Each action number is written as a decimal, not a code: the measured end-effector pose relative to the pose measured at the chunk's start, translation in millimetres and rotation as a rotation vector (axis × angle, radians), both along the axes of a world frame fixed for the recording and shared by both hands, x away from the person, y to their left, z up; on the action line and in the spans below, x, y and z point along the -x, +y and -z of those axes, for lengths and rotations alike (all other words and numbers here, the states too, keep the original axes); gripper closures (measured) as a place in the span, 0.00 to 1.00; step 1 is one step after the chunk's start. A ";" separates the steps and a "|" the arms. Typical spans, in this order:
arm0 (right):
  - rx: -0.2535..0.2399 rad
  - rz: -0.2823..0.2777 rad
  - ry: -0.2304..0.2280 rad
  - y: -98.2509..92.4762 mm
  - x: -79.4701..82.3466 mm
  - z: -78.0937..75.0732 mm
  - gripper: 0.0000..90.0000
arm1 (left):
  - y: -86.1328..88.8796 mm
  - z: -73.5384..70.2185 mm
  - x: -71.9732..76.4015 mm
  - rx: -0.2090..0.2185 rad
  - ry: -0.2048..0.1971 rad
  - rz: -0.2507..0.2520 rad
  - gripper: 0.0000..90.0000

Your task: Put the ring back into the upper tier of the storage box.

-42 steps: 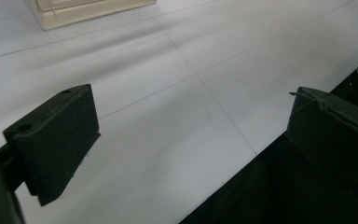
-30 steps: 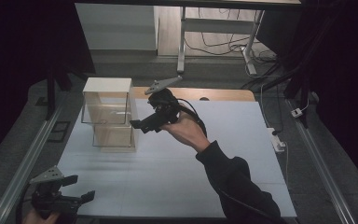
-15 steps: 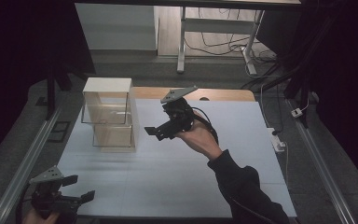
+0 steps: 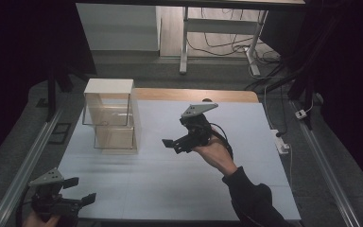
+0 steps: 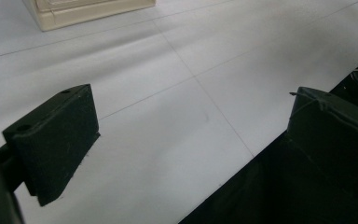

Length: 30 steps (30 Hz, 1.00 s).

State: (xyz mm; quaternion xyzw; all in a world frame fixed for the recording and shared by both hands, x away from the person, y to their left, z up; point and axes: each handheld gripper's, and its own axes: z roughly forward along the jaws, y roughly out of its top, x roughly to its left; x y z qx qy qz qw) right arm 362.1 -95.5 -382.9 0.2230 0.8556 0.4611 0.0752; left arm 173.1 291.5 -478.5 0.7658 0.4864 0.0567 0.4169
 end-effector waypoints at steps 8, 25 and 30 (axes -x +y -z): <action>-0.008 0.043 0.021 -24.2 5.5 13.5 0.00 | -0.4 0.0 -0.4 -0.003 0.002 -0.001 0.02; 0.007 0.091 0.037 -59.9 25.1 20.6 0.00 | -0.7 -0.2 0.0 -0.006 0.000 0.000 0.02; 0.012 0.104 0.040 -69.5 32.0 20.9 0.00 | -0.9 -0.2 0.0 -0.008 0.000 0.000 0.02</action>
